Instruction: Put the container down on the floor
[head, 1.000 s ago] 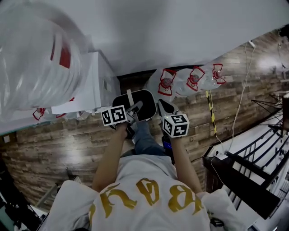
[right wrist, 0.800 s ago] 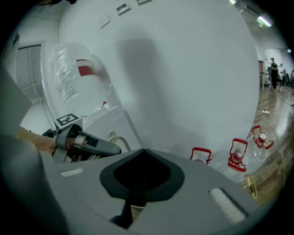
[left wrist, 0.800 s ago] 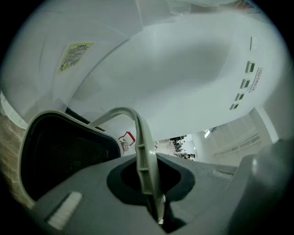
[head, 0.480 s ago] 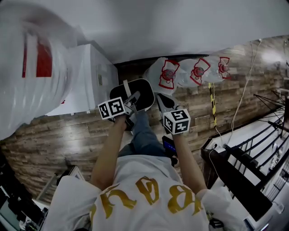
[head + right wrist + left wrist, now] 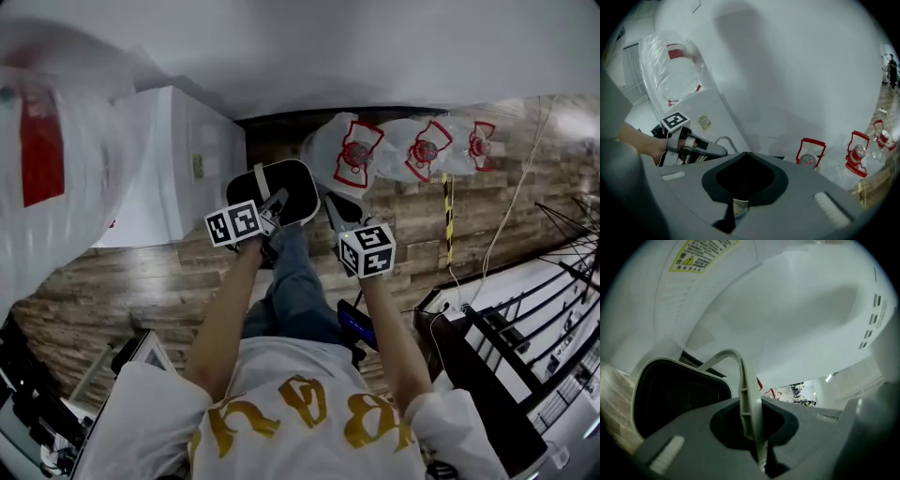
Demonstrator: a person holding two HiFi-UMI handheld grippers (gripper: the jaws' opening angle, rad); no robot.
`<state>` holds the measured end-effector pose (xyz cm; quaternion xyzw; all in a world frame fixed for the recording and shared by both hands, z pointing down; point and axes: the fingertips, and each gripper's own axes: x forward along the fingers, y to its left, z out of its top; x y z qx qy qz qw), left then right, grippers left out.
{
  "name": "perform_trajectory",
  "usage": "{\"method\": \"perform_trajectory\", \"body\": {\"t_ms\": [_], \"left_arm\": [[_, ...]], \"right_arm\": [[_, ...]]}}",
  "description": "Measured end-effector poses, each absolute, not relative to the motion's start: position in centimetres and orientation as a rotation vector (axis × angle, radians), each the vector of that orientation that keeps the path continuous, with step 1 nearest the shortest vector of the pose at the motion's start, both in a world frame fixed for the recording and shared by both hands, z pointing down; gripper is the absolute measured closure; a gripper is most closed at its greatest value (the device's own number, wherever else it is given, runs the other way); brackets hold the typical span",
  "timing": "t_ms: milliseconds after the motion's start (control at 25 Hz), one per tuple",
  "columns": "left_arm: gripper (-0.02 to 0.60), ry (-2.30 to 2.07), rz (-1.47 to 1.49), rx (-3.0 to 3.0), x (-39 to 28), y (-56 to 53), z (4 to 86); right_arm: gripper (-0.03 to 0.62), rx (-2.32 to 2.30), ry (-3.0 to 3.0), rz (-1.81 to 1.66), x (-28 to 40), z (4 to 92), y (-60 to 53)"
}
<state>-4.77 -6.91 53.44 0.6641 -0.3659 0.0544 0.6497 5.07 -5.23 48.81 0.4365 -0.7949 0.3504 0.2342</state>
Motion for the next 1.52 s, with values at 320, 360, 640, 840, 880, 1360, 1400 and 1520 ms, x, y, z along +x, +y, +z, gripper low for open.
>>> {"method": "perform_trajectory", "body": {"t_ms": [320, 360, 640, 840, 880, 1360, 1400, 1520], "left_arm": [[0.575, -0.932, 0.199, 1.488, -5.4, -7.5, 58.6], [0.575, -0.942, 0.208, 1.485, -5.4, -7.4, 59.1], [0.577, -0.965, 0.266, 1.46, -5.7, -7.5, 63.7], [0.578, -0.976, 0.284, 1.448, -6.1, -7.9, 66.2], [0.578, -0.977, 0.291, 1.444, -6.2, -7.7, 66.7], [0.578, -0.993, 0.35, 1.41, -6.5, -8.2, 74.0], [0.578, -0.995, 0.356, 1.404, -6.4, -8.2, 74.7], [0.578, -1.001, 0.365, 1.392, -6.3, -8.4, 76.2]], "right_arm": [[0.566, 1.103, -2.163, 1.011, 4.8, 53.2, -4.5], [0.566, 1.081, -2.162, 1.006, 4.6, 53.8, -4.3], [0.566, 1.047, -2.134, 1.024, 4.5, 58.2, -3.9], [0.566, 1.01, -2.13, 1.043, 3.9, 60.8, -3.5], [0.566, 1.0, -2.13, 1.048, 3.7, 61.3, -3.3], [0.566, 0.972, -2.103, 1.033, 3.8, 67.6, -3.7], [0.566, 0.969, -2.1, 1.033, 3.9, 68.1, -3.5], [0.566, 0.967, -2.099, 1.042, 4.0, 69.1, -3.4]]}}
